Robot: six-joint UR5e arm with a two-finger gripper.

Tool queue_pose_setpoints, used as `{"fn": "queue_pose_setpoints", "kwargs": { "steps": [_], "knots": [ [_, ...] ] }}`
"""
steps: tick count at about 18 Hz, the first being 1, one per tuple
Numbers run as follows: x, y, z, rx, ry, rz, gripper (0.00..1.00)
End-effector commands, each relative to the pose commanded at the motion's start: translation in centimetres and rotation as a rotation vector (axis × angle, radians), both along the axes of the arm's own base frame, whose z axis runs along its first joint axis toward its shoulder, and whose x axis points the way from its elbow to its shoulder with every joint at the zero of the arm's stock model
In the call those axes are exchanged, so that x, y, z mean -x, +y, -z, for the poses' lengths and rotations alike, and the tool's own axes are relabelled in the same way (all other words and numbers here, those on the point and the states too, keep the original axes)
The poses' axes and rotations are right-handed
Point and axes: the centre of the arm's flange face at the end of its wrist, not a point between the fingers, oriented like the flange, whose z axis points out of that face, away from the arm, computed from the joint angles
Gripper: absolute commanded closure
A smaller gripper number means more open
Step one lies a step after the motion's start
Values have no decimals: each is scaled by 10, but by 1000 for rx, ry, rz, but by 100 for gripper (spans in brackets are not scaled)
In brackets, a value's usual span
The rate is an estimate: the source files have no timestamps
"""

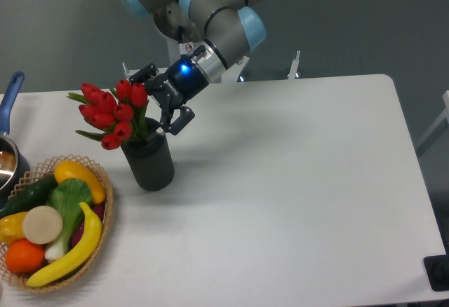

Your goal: Insert the flowers into the vase

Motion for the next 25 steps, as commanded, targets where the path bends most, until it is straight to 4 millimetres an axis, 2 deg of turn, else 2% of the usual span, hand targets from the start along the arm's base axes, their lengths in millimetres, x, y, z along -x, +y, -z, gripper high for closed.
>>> {"fn": "queue_pose_setpoints", "kwargs": {
  "steps": [3,11,14,17,19,24,25],
  "knots": [
    [8,-5,-13,0,35,-22,0],
    [24,-36,-38,138,169,-137,0],
    [34,-50,-52,154,223,-189,0],
    [48,-56,-63,247,299,-233,0],
    [72,-51,-91,313,343,-287,0],
    [122,-36,-122,384,324,-373,0],
    [141,-33,-126,423,335,-400,0]
  ]
}}
